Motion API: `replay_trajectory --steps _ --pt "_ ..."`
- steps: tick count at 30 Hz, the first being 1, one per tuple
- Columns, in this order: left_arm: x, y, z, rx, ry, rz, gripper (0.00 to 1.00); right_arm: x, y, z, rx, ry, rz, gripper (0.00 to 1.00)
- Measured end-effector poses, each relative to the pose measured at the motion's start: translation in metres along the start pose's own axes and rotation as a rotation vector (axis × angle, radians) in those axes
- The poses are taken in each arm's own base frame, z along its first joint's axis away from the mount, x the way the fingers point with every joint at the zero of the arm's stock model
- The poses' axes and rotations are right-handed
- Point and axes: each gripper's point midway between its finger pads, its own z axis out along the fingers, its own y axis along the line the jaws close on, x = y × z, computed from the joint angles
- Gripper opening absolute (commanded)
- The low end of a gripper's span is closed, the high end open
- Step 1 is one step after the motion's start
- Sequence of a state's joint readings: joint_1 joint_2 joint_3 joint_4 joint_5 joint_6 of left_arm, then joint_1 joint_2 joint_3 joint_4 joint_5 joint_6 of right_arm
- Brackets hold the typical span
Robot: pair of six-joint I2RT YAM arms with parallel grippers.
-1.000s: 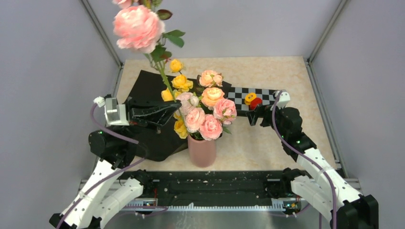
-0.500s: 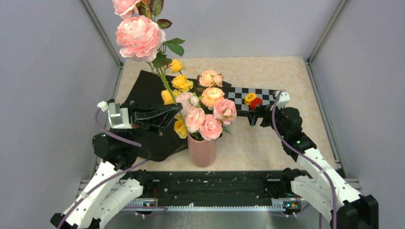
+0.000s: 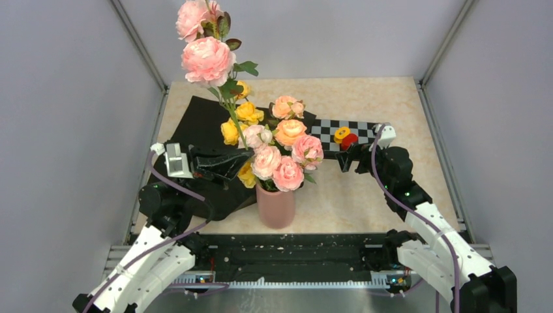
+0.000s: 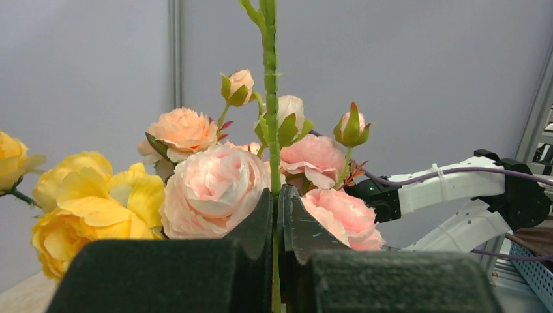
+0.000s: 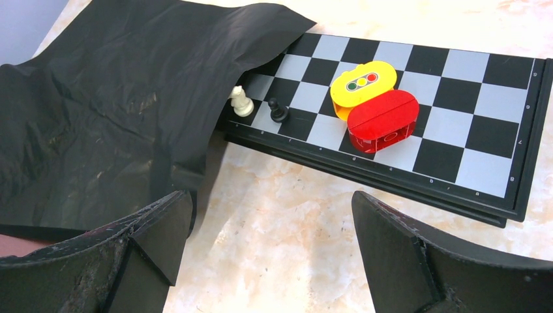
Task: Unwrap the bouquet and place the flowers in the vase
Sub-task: Insert the fake flower into the vase.
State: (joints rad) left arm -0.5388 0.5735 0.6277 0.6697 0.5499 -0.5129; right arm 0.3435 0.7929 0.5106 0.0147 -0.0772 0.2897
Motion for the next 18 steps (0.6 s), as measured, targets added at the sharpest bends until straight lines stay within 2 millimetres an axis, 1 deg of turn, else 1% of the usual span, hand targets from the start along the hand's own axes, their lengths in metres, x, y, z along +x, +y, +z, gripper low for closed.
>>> replay_trajectory --steps 4,11,18 --pt "0.007 0.005 -0.003 -0.02 0.01 -0.007 0.0 0.0 0.0 0.0 0.0 0.0 0.0 0.95" --pt "0.033 0.013 -0.014 -0.054 0.056 -0.039 0.0 0.0 0.0 0.0 0.0 0.0 0.0 0.95" --pt "0.05 0.014 -0.027 -0.073 0.081 -0.058 0.0 0.0 0.0 0.0 0.0 0.0 0.0 0.95"
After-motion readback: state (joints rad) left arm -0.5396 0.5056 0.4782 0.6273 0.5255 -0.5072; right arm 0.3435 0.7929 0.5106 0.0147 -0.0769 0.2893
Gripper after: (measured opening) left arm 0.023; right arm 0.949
